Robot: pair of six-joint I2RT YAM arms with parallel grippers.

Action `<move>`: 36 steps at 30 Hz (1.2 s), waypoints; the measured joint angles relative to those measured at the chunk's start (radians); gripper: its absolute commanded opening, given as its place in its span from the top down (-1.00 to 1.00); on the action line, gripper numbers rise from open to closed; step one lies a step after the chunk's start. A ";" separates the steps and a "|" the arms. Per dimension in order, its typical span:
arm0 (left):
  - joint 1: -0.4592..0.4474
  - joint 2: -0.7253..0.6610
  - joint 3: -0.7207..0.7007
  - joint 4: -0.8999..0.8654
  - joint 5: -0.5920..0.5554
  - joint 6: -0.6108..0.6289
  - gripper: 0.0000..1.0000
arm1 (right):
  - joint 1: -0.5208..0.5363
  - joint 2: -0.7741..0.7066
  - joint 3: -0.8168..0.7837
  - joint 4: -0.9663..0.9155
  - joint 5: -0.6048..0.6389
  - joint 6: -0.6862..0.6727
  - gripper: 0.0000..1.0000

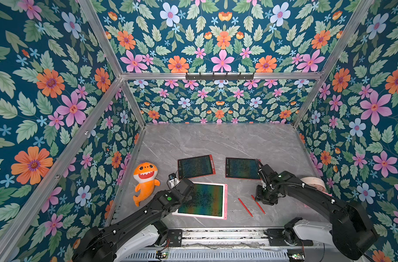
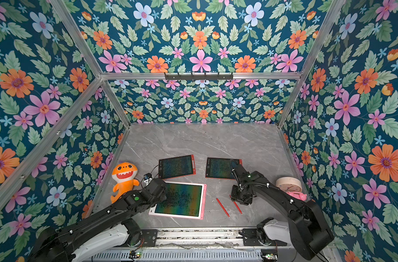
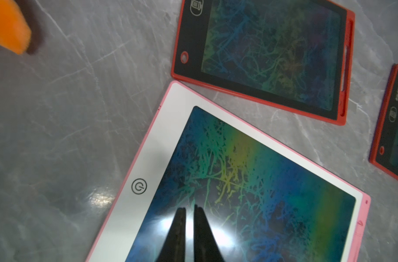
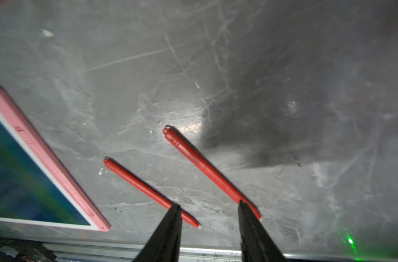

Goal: Place the stylus back onto the writing tablet
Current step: Pick up the stylus from the center of the board.

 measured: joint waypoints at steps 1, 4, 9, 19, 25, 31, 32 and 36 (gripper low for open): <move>0.000 0.003 0.002 0.002 0.003 0.007 0.37 | -0.001 0.018 -0.005 0.006 -0.003 -0.003 0.14; 0.000 0.007 0.006 0.011 0.014 0.010 0.08 | 0.000 0.060 -0.013 0.024 -0.008 -0.018 0.24; 0.000 0.006 0.005 0.027 0.023 0.026 -0.17 | 0.016 0.128 -0.011 0.045 -0.008 -0.022 0.37; 0.000 0.014 0.004 0.079 0.047 0.065 -0.20 | 0.132 0.326 0.105 -0.068 0.067 0.010 1.00; 0.000 0.002 0.001 0.076 0.045 0.081 -0.21 | 0.134 0.336 0.116 -0.078 0.069 0.010 1.00; 0.000 -0.005 0.001 0.074 0.043 0.082 -0.19 | 0.138 0.270 0.106 -0.064 0.077 0.005 1.00; 0.000 -0.005 0.003 0.076 0.043 0.083 -0.19 | 0.139 0.243 0.104 -0.065 0.091 0.003 1.00; 0.000 0.006 0.027 0.090 0.043 0.109 -0.21 | 0.131 0.111 0.132 -0.032 0.137 -0.020 1.00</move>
